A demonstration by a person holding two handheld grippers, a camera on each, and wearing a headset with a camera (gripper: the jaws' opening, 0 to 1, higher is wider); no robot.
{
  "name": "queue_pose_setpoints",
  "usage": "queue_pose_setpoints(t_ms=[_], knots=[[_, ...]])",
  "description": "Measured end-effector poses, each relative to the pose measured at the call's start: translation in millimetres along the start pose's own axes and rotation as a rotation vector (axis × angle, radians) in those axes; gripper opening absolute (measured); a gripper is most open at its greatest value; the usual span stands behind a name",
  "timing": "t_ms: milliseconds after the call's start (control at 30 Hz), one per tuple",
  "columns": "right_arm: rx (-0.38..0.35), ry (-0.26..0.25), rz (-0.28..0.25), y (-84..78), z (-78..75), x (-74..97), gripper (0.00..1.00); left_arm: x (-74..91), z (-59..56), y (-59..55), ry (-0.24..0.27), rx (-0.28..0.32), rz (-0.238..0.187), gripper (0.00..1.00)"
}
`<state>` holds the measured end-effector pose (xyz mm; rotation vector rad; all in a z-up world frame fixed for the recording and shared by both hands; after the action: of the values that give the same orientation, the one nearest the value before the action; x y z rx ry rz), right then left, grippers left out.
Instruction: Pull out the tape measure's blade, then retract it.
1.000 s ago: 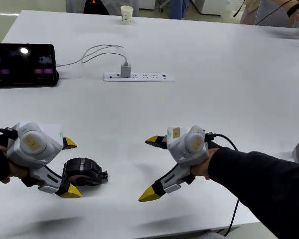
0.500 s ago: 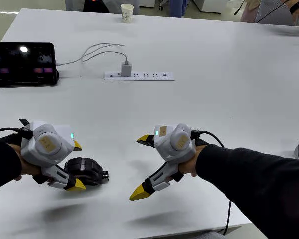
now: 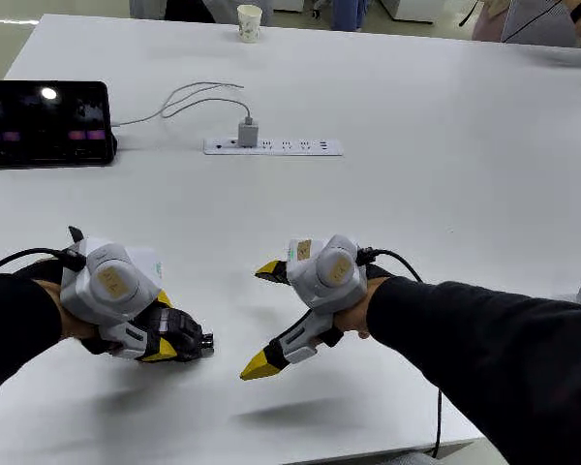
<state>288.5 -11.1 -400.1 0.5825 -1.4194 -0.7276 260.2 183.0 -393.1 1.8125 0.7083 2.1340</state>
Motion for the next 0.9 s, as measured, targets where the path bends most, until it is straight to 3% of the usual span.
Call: queue_pose_setpoints(t_ms=[433,500,900], knots=[[0.02,0.022,0.031,3.4,-1.3,-24.2,0.76,-1.8,-0.2,0.8,0.006,0.015,0.004,0.3],[0.055,0.036,0.047,4.3,-0.6,-28.5,0.72,-1.9,-0.1,0.6,0.005,0.015,0.002,0.3],[0.081,0.067,0.06,6.1,0.6,-48.9,0.47,-2.9,1.1,-0.4,0.003,0.016,0.007,0.3]])
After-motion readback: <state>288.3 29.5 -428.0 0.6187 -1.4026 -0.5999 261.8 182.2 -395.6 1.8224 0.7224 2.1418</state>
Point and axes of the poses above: the centre of the closed fingertips' face, and the gripper's own axes: x roughly backward along the fingers, z roughly to its left, y roughly out of its top, the point moved 10 cm from there along x, roughly backward along the fingers, and after that the axes turned 3 degrees about -x, right-handed, at the moved point
